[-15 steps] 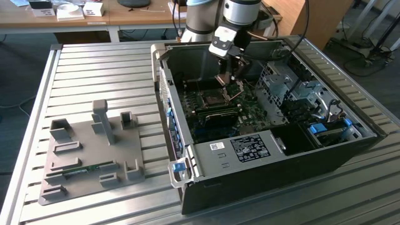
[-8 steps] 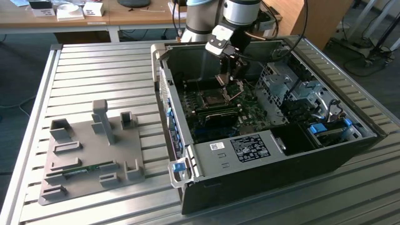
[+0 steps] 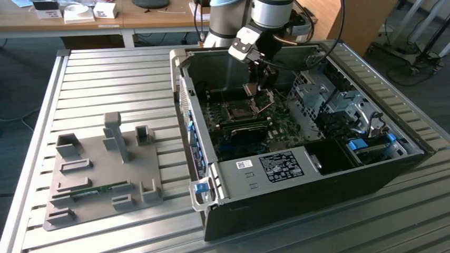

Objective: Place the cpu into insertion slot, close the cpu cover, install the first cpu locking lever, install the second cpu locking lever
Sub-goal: 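Place the cpu into insertion slot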

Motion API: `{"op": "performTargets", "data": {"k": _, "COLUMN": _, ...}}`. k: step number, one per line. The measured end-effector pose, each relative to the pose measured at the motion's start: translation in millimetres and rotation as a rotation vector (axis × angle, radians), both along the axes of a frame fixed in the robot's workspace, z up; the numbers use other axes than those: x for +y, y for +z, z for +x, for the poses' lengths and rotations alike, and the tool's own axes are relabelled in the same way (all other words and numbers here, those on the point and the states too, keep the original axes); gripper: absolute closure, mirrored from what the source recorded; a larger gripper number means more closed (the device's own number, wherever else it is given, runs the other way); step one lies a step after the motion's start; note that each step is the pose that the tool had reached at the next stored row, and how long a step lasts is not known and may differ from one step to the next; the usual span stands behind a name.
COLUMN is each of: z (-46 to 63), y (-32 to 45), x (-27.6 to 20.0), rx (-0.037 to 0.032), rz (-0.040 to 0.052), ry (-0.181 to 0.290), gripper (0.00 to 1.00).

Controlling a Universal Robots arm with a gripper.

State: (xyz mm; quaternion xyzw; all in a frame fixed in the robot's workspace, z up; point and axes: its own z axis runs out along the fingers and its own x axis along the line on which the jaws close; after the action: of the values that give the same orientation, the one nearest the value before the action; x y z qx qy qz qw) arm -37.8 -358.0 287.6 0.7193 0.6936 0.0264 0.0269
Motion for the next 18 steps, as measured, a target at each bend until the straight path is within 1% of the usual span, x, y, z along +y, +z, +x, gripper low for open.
{"op": "performTargets", "data": {"k": 2, "z": 0.0, "y": 0.0, "x": 0.0, "rx": 0.0001, "rz": -0.0001, "ry": 0.000, "gripper": 0.46}}
{"op": "performTargets", "data": {"k": 3, "z": 0.0, "y": 0.0, "x": 0.0, "rx": 0.0019, "rz": -0.0001, "ry": -0.001, "gripper": 0.46}}
{"op": "performTargets", "data": {"k": 4, "z": 0.1, "y": -0.1, "x": 0.1, "rx": 0.0081, "rz": -0.0003, "ry": -0.001, "gripper": 0.46}}
{"op": "performTargets", "data": {"k": 6, "z": 0.2, "y": -0.1, "x": 0.0, "rx": 0.0251, "rz": -0.0035, "ry": 0.000, "gripper": 0.46}}
{"op": "performTargets", "data": {"k": 7, "z": 0.2, "y": -0.2, "x": 0.0, "rx": 0.0306, "rz": -0.0048, "ry": 0.000, "gripper": 0.46}}
{"op": "performTargets", "data": {"k": 10, "z": 0.1, "y": -0.1, "x": 0.0, "rx": 0.0325, "rz": -0.0052, "ry": -0.001, "gripper": 0.46}}
{"op": "performTargets", "data": {"k": 11, "z": 0.1, "y": -0.2, "x": 0.0, "rx": 0.0342, "rz": -0.0051, "ry": 0.000, "gripper": 0.46}}
{"op": "performTargets", "data": {"k": 18, "z": 0.0, "y": -0.3, "x": 0.0, "rx": 0.0342, "rz": -0.0050, "ry": 0.000, "gripper": 0.46}}
